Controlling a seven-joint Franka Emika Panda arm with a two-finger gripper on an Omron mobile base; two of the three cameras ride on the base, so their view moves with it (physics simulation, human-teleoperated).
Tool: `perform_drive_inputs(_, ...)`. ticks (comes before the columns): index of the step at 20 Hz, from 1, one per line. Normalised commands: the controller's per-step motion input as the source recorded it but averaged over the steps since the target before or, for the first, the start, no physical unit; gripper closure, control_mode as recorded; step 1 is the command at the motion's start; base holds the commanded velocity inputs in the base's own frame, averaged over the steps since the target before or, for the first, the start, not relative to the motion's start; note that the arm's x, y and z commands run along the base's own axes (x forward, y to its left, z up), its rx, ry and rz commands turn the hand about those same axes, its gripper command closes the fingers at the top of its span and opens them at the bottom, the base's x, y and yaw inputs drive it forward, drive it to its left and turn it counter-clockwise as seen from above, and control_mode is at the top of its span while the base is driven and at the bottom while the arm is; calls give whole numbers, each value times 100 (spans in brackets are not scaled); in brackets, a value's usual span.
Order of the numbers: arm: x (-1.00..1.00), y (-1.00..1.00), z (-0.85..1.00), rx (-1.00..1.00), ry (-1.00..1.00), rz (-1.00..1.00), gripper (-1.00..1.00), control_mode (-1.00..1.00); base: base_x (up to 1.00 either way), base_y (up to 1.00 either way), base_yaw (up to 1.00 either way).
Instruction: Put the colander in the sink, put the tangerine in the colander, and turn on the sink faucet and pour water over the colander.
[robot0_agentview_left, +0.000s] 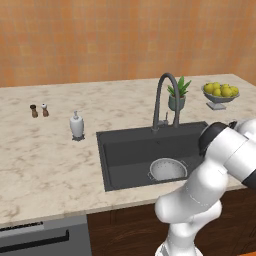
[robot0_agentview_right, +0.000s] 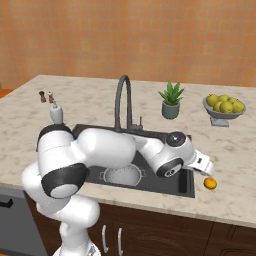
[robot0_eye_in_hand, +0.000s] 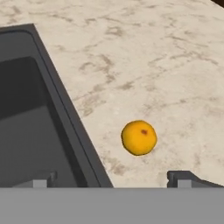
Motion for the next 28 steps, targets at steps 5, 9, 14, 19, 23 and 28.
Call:
perform_drive_inputs(5, -18, -36, 0, 0, 0, 0, -100, -100, 0, 0, 0)
perform_drive_inputs(9, -7, -38, -2, 0, 4, 0, -100, -100, 0, 0, 0)
perform_drive_inputs(14, 0, -30, -17, 2, 5, 0, -100, -100, 0, 0, 0)
perform_drive_inputs(19, 0, -23, -27, 8, 5, 0, -100, -100, 0, 0, 0)
perform_drive_inputs(23, 7, -8, -27, 11, 2, 0, -100, -100, 0, 0, 0)
perform_drive_inputs(28, 7, -11, -27, 7, 0, 0, -100, -100, 0, 0, 0)
